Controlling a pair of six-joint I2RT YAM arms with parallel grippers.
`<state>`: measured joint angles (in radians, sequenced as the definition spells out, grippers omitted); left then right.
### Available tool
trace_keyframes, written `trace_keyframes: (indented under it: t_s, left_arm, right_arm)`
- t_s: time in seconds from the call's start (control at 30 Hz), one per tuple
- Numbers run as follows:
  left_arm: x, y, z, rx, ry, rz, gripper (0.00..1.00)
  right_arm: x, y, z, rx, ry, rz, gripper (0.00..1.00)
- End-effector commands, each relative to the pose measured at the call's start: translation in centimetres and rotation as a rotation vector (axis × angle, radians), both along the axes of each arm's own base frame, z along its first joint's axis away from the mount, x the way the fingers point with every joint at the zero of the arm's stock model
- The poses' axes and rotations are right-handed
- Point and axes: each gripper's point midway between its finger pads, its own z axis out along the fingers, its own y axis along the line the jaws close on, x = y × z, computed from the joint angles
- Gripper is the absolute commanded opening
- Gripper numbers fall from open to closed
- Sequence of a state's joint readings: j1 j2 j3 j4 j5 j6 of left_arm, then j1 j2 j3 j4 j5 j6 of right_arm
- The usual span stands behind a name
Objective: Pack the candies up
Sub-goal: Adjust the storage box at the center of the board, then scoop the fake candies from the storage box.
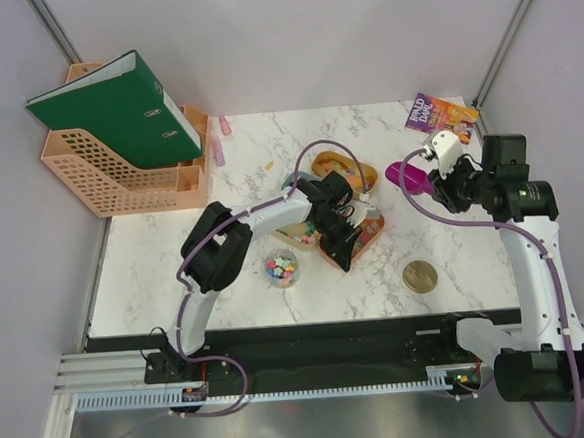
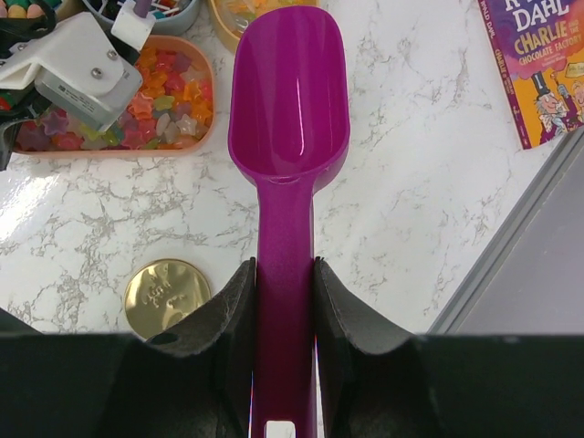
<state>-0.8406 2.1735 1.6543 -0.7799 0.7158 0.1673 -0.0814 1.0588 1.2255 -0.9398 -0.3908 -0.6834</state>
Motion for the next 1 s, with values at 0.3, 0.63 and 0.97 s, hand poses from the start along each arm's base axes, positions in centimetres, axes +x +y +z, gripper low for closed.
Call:
trace_keyframes:
  t_s: [0.3,0.63,0.97]
  left_arm:
    - [8.1,4.5,-2.1,0.127,-0.138,0.174,0.02]
    - [12.3,4.4,-2.7,0.145,-0.209,0.23,0.02]
    - [12.2,4.6,-1.4,0.13,-0.225,0.252,0.02]
  right_arm:
    - [1.1,0.5,0.1,0.041,-0.021,0.006,0.0]
    - [1.3,-0.3,-1.0,-0.176,0.004,0.261,0.0]
    - [2.8,-2.1,-0.7,-0.442,0.165,0.647,0.0]
